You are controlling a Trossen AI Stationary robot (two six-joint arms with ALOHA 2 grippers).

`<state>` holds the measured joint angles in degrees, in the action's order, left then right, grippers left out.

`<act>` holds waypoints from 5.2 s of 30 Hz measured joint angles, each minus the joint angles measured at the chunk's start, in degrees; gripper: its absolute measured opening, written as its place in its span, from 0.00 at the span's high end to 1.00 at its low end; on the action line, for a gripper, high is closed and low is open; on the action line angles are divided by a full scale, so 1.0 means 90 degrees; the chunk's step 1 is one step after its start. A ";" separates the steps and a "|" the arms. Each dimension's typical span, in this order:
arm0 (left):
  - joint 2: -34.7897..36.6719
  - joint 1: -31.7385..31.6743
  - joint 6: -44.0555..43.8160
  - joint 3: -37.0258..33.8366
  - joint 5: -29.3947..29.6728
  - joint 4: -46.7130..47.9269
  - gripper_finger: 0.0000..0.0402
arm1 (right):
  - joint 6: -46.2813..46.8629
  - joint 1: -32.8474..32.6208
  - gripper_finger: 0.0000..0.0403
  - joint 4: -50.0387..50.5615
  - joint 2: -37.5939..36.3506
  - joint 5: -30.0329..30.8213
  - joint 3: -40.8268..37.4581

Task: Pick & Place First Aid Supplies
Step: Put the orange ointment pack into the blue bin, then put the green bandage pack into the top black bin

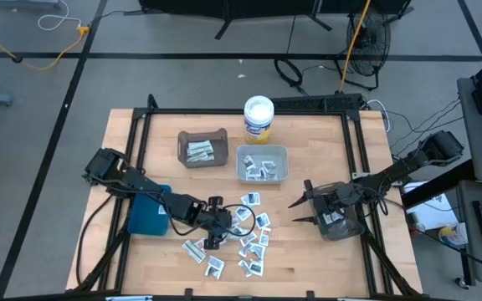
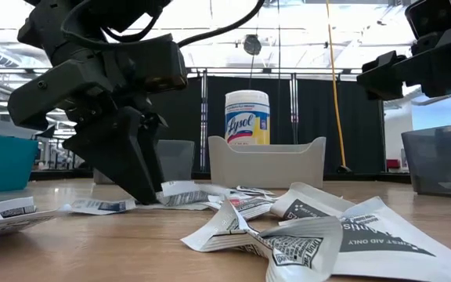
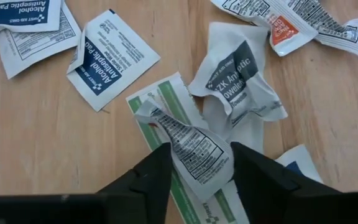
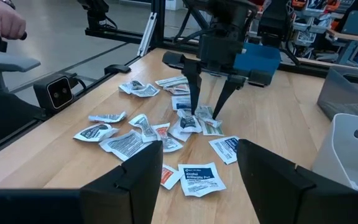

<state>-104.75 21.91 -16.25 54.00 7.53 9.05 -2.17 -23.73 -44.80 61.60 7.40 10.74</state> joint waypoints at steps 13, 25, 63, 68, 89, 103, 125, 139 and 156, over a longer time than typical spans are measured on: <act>-0.0002 0.0002 -0.0046 -0.0002 0.0000 0.0018 0.75 | 0.0000 -0.0002 0.50 0.0005 0.0000 0.0002 0.0000; 0.0474 0.0021 -0.0063 -0.0029 0.0340 0.0265 0.76 | 0.0000 -0.0001 0.50 0.0051 0.0000 0.0004 0.0000; 0.3206 0.1497 -0.4495 -0.0012 0.1632 0.6606 0.76 | 0.0000 -0.0002 0.50 0.0051 -0.0001 0.0002 0.0000; 0.3195 0.1982 -0.5684 -0.0012 0.1311 0.7537 0.76 | 0.0000 -0.0002 0.50 0.0049 -0.0001 0.0002 0.0000; 0.3194 0.2543 -0.7133 -0.0012 0.0995 0.8366 0.63 | 0.0017 -0.0002 0.50 0.0024 -0.0002 0.0001 0.0000; 0.3194 0.2528 -0.6930 -0.0012 0.1450 0.7573 0.39 | 0.0078 -0.0002 0.50 0.0000 -0.0002 0.0000 0.0000; 0.1566 0.1694 -0.2261 -0.0012 0.0550 0.1292 0.49 | 0.0114 -0.0002 0.50 -0.0023 0.0000 0.0002 0.0000; 0.1180 0.2027 -0.1925 -0.0017 -0.0257 0.1194 0.59 | 0.0063 -0.0002 0.50 0.0000 0.0002 0.0002 0.0002; 0.0621 0.2317 -0.0698 -0.0010 0.0117 0.1217 0.56 | 0.0112 -0.0002 0.50 -0.0051 0.0002 0.0002 0.0002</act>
<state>-99.16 42.76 -22.53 53.91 8.58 20.00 -1.17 -23.75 -45.25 61.63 7.42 10.76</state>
